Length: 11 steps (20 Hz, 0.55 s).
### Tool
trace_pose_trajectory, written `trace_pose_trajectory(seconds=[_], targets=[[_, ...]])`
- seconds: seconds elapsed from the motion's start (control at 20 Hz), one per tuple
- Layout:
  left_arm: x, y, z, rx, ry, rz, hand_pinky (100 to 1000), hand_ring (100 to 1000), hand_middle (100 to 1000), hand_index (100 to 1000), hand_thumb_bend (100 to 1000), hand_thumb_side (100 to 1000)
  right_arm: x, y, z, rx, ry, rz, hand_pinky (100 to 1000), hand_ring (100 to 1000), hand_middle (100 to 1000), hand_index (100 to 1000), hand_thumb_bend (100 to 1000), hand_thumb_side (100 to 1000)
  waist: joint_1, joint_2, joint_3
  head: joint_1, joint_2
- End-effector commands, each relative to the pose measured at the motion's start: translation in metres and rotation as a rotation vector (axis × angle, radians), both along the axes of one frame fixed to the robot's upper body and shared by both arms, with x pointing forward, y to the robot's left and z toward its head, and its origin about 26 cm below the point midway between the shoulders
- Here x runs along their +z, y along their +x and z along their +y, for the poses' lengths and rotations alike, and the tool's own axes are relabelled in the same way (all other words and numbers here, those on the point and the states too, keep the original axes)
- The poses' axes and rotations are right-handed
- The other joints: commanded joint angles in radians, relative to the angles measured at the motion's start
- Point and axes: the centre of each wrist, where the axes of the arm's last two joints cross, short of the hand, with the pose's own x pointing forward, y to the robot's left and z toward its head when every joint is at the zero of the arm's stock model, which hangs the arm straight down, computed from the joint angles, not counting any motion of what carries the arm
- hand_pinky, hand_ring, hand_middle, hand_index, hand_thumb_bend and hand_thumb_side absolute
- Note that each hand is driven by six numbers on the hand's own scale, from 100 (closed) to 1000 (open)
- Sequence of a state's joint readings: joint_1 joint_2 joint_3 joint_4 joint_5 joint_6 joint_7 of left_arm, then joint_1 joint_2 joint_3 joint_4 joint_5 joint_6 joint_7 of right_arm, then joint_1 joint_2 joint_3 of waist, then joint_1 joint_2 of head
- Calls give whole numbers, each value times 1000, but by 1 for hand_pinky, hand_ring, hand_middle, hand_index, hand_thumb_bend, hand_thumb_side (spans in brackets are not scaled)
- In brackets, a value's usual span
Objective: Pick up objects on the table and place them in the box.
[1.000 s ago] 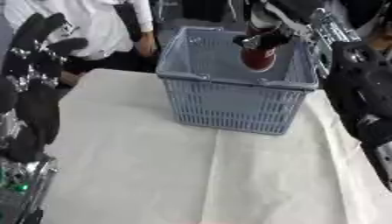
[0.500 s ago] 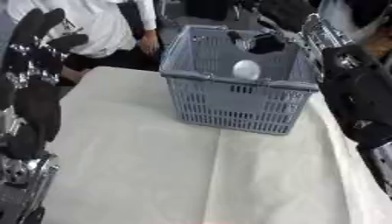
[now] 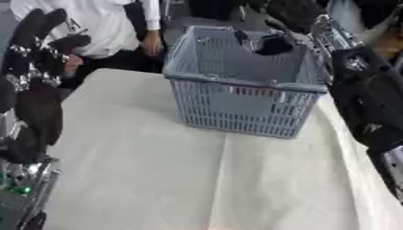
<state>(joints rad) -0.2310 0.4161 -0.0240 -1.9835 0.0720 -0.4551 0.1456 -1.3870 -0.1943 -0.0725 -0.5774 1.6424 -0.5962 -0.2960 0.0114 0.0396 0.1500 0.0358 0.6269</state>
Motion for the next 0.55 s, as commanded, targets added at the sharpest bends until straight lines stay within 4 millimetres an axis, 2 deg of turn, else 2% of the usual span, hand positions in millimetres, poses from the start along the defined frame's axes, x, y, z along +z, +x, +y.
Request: trace_pose_trajectory(seconds=[0.05,0.2,0.25,0.35,0.5,0.55], targets=[[7,-2,0,-2,9,-25,926,741,908,1000,439,1000,15,-4,-14,84,71,-48,863,871,949,879,149,707,5,-19,2,8,-5],[7,-2,1,3,8,-27,926,742,908,1000,434,1000,7,-18,-29,260,125,-61,841,857,927,851,105,726,4,-22,0,14,-2],[7,-2,2,5,9,-28,926,742,908,1000,440,1000,3,-26,-30,309,124,-61,786,832,888,818,100,724,4,-23,0,14,-1],[7,-2,2,7,9,-25,926,742,908,1000,434,1000,-14,-45,-24,393,120,-31,756,804,836,777,100,738,6,-27,-1,7,3],[5,-3,3,11,8,-23,926,742,908,1000,437,1000,-48,-85,-13,506,209,47,629,713,731,698,100,688,12,-30,-7,-4,11],[5,-3,3,13,8,-23,926,742,908,1000,439,1000,-52,-99,-11,534,249,69,569,658,684,677,100,679,14,-29,-10,-6,14]])
